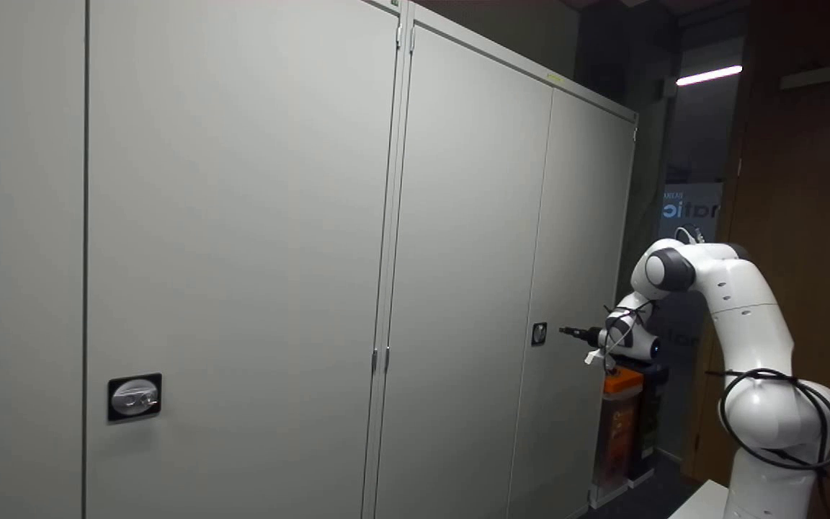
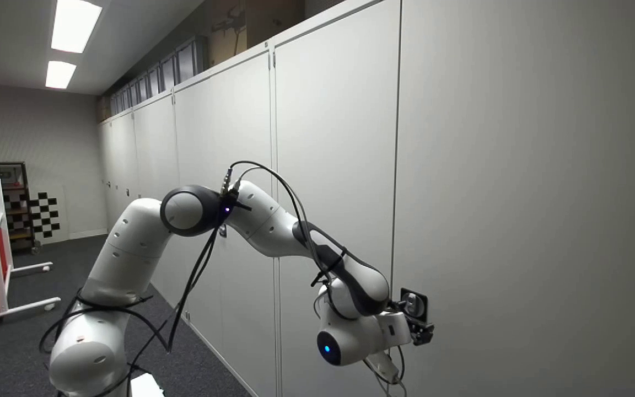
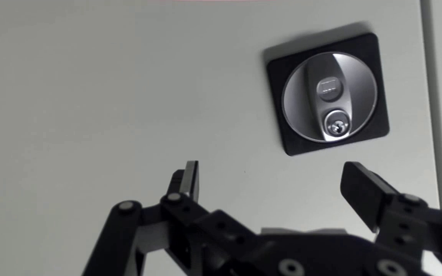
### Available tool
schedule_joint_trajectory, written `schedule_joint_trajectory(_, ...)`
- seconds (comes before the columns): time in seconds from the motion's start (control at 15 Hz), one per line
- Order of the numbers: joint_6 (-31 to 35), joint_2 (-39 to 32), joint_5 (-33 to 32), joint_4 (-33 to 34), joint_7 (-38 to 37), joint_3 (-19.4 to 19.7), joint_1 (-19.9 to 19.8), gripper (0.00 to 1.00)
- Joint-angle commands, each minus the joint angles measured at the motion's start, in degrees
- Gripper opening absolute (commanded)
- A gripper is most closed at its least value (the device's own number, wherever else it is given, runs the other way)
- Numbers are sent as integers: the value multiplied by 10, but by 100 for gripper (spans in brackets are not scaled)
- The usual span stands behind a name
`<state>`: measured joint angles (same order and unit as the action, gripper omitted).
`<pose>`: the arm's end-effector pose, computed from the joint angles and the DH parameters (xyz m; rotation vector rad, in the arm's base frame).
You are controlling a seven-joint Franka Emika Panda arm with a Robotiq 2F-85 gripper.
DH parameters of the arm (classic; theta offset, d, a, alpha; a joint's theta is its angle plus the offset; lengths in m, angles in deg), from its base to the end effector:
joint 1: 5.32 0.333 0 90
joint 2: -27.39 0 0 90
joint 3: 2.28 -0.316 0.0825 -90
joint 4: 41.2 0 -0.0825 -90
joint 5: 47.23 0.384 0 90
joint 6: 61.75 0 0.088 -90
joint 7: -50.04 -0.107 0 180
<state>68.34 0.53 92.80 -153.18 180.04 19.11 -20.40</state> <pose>0.5295 -0.3549 0.2691 -2.2645 0.4297 -1.9650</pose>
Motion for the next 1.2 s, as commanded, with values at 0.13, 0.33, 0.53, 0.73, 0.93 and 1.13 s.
schedule_joint_trajectory(0.13, 13, 129, -127, -104, -168, 0, -6, 100)
schedule_joint_trajectory(0.33, 17, 192, -203, -143, -300, 1, -11, 100)
schedule_joint_trajectory(0.53, 17, 249, -262, -171, -418, 3, -19, 100)
schedule_joint_trajectory(0.73, 17, 305, -317, -195, -540, 2, -29, 100)
schedule_joint_trajectory(0.93, 21, 353, -359, -211, -653, -2, -39, 100)
schedule_joint_trajectory(1.13, 36, 393, -377, -217, -754, -8, -45, 100)
